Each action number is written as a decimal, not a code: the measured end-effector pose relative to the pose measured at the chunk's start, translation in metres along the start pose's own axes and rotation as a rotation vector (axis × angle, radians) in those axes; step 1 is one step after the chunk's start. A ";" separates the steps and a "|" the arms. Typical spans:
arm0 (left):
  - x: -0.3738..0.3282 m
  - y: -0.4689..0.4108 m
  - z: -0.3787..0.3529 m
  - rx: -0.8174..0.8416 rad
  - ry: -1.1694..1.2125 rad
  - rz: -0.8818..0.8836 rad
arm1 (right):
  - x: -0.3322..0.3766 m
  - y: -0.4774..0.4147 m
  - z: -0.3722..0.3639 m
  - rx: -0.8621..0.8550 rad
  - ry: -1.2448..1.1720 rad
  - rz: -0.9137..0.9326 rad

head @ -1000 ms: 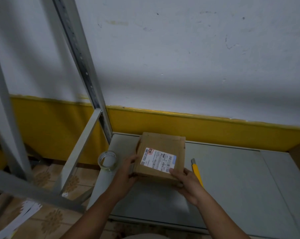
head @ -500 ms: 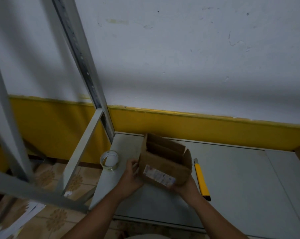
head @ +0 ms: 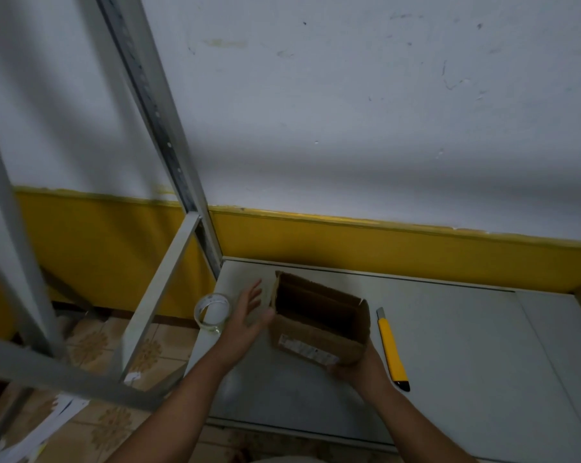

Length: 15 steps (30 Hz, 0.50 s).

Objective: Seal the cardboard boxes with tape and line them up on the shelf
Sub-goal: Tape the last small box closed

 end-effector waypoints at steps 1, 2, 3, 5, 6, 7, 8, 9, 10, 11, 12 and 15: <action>-0.012 -0.003 -0.003 -0.012 0.048 0.006 | 0.008 0.003 0.003 0.030 -0.021 0.022; -0.021 -0.006 -0.006 -0.017 0.075 0.023 | 0.014 0.005 0.007 0.058 -0.028 0.035; -0.028 -0.009 -0.008 -0.017 0.077 0.035 | 0.024 0.011 0.010 0.096 -0.020 0.079; -0.033 -0.015 -0.009 -0.038 -0.023 0.046 | 0.037 0.021 0.019 0.184 -0.041 0.117; -0.032 -0.017 -0.009 -0.041 -0.066 0.048 | 0.039 0.024 0.025 0.213 -0.074 0.110; -0.029 -0.018 -0.008 -0.037 -0.091 0.063 | 0.041 0.027 0.032 0.226 -0.111 0.101; -0.027 -0.019 -0.007 -0.033 -0.090 0.084 | 0.043 0.030 0.038 0.218 -0.154 0.097; -0.025 -0.018 -0.006 -0.027 -0.080 0.107 | 0.048 0.034 0.043 0.203 -0.218 0.089; -0.025 -0.018 -0.006 -0.013 -0.065 0.127 | 0.052 0.037 0.047 0.167 -0.288 0.071; -0.024 -0.016 -0.005 0.005 -0.047 0.147 | 0.056 0.039 0.051 0.111 -0.337 0.062; -0.024 -0.015 -0.006 0.019 -0.036 0.162 | 0.060 0.040 0.055 0.036 -0.358 0.074; -0.022 -0.015 -0.005 0.040 -0.028 0.195 | 0.073 0.040 0.056 -0.132 -0.254 0.173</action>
Point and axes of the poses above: each hand's wrist, its own y-axis away from the middle knuckle, its own z-axis out of the back of the hand, x = y × z, the point moved 3 cm from there along -y, towards the middle knuckle, and after that the axes turned 3 degrees about -z, right-handed, at the moved point
